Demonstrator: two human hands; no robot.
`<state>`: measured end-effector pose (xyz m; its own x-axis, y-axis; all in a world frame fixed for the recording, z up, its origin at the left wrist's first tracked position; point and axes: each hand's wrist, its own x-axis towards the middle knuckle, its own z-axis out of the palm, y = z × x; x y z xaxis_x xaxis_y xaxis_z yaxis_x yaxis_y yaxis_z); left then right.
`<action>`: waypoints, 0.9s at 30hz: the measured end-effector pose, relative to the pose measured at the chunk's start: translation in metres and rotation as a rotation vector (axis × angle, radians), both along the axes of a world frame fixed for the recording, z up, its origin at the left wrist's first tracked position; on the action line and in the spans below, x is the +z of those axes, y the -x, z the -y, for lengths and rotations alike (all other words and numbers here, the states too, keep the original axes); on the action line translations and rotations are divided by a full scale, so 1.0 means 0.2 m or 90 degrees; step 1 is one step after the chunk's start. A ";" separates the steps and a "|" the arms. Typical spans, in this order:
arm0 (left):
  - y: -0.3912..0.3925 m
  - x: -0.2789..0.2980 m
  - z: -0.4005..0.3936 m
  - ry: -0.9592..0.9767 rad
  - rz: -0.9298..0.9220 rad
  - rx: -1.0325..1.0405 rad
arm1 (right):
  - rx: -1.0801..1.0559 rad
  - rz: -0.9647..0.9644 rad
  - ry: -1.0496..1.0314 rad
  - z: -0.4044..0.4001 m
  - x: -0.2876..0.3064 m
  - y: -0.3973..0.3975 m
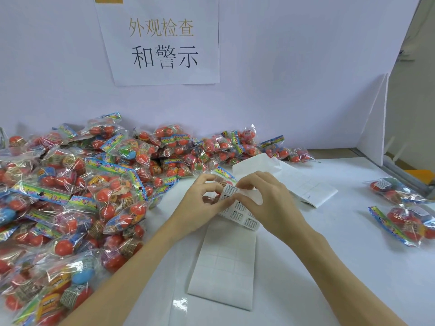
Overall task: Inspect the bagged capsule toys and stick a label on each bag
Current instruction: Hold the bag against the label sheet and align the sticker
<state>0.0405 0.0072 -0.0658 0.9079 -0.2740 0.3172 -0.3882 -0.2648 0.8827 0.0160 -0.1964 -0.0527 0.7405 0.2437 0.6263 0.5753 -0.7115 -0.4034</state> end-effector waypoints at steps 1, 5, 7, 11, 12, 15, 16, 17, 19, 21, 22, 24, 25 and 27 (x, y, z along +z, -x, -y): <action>0.00 0.00 0.00 -0.002 -0.002 0.000 | 0.004 0.004 -0.002 0.00 0.00 0.00; 0.00 0.00 0.00 0.004 -0.012 0.007 | 0.008 0.033 -0.016 0.00 0.01 0.01; -0.01 0.00 0.00 0.006 -0.017 0.022 | 0.020 0.045 -0.035 0.01 0.02 0.02; 0.00 0.01 0.00 0.008 -0.029 0.033 | 0.036 0.067 -0.067 -0.01 0.02 0.03; 0.00 0.02 0.00 0.009 -0.029 0.032 | 0.042 0.063 -0.087 -0.03 0.03 0.03; 0.00 0.03 0.00 0.038 -0.034 0.040 | 0.060 0.008 -0.208 -0.05 0.04 0.05; 0.00 0.04 -0.01 0.050 -0.042 0.042 | 0.062 -0.012 -0.250 -0.05 0.05 0.05; 0.00 0.05 -0.01 0.058 -0.049 0.042 | 0.065 -0.028 -0.275 -0.05 0.05 0.05; 0.00 0.07 -0.02 0.063 -0.055 0.037 | 0.068 -0.034 -0.267 -0.04 0.06 0.05; 0.01 0.08 -0.02 0.057 -0.067 0.016 | 0.068 -0.024 -0.233 -0.05 0.06 0.05; 0.01 0.08 -0.03 0.050 -0.071 -0.002 | 0.066 -0.021 -0.226 -0.05 0.05 0.05; 0.01 0.08 -0.04 0.030 -0.073 -0.038 | 0.062 -0.022 -0.229 -0.05 0.05 0.04; 0.01 0.08 -0.05 0.023 -0.079 -0.045 | 0.061 -0.025 -0.231 -0.05 0.05 0.04; 0.01 0.07 -0.05 0.030 -0.101 -0.039 | 0.065 -0.025 -0.219 -0.04 0.04 0.04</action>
<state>0.0391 0.0169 -0.0523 0.9297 -0.3184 0.1852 -0.2575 -0.2022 0.9449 0.0080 -0.1885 -0.0444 0.7486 0.0973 0.6559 0.6155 -0.4699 -0.6327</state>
